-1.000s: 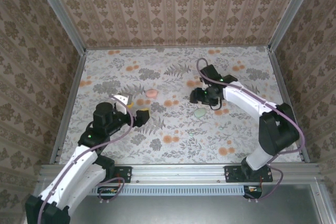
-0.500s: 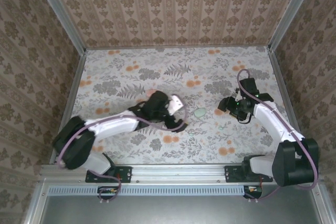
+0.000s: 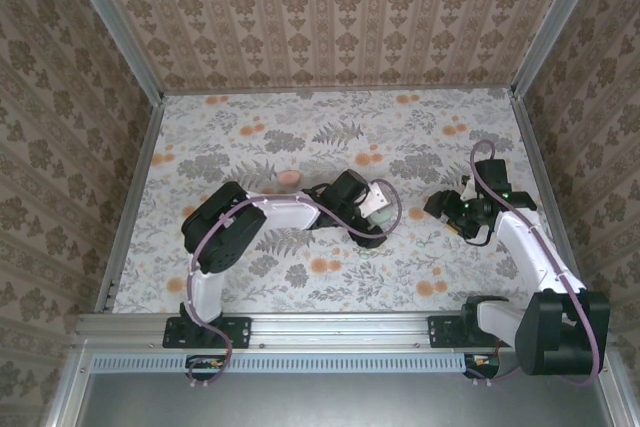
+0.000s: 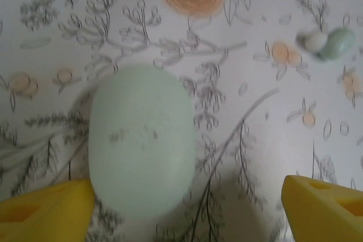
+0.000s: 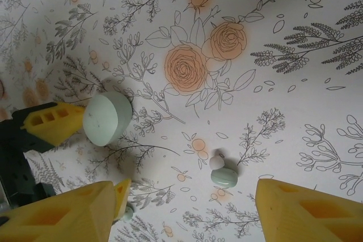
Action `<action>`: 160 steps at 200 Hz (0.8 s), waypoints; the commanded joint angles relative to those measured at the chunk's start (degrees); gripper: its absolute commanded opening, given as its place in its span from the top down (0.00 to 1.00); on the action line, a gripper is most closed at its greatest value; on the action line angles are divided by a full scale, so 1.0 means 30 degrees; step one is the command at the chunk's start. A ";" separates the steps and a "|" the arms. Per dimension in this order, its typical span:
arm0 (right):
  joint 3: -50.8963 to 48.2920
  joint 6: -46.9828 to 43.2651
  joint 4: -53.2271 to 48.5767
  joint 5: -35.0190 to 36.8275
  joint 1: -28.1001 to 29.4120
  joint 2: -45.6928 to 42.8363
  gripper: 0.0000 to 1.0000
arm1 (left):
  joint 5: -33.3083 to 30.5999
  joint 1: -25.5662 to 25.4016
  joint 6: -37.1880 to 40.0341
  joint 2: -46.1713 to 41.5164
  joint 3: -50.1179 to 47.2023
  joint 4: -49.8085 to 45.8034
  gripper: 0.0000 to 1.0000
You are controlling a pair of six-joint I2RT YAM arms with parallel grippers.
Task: Insert the wireless bluetooth earbuds into the charging case
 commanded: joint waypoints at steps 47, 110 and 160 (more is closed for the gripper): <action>-0.0657 0.0423 0.0753 -0.2288 -0.0329 -0.0157 0.33 | 0.1739 0.0357 0.0046 0.1527 0.1211 -0.0928 0.48; -0.0907 0.2098 0.3605 -0.5325 0.0019 0.0114 0.34 | 0.4001 0.1909 -0.0300 -0.1824 -0.1798 0.1282 0.69; -0.0204 0.3522 0.4940 -0.5503 0.3363 0.0841 0.33 | 0.5059 0.2982 0.0274 -0.4381 -0.2431 -0.0304 0.71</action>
